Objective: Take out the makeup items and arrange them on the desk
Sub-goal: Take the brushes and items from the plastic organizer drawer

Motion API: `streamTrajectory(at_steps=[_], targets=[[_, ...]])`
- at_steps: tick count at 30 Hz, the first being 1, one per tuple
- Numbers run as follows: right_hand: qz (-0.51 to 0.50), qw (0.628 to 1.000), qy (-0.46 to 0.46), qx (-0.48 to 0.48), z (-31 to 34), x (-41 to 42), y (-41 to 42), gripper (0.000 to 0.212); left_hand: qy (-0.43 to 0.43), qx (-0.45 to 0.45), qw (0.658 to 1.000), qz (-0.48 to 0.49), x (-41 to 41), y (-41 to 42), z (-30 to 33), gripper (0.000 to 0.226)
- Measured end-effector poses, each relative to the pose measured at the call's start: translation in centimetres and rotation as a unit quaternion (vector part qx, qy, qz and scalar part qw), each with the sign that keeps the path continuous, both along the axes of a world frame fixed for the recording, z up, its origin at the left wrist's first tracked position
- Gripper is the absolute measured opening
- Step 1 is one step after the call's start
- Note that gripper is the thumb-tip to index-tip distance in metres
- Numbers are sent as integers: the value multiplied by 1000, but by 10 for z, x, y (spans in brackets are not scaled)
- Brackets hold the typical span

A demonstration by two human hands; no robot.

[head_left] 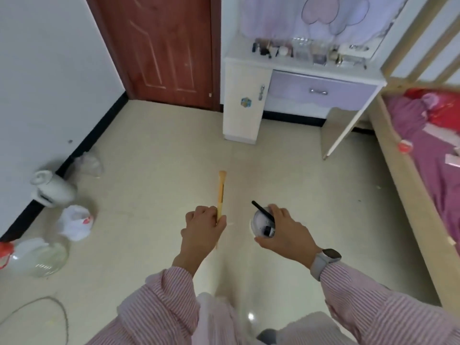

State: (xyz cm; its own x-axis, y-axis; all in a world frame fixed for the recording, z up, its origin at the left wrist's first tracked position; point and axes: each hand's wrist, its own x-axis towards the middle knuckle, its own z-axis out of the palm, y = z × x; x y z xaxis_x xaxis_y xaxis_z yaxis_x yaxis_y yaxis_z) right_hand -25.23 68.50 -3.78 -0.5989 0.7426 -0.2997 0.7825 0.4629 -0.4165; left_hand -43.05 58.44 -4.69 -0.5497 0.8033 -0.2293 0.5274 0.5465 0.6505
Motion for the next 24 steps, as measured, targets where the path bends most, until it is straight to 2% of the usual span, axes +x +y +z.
streamTrajectory(at_steps=[5, 10, 18, 24], targets=[[-57, 998, 11, 1, 12, -44, 101, 72, 12, 6, 999, -48, -55, 127, 15, 36], [-95, 995, 6, -4, -4, -79, 216, 69, 6, -5, 995, -96, -91, 249, 1, 35], [-98, 994, 37, -11, -6, -174, 442, 67, -1, -25, 998, -54, -182, 455, 4, 36], [-62, 997, 48, -23, -3, -254, 564, 75, 1, -54, 999, -7, -260, 570, 8, 34]])
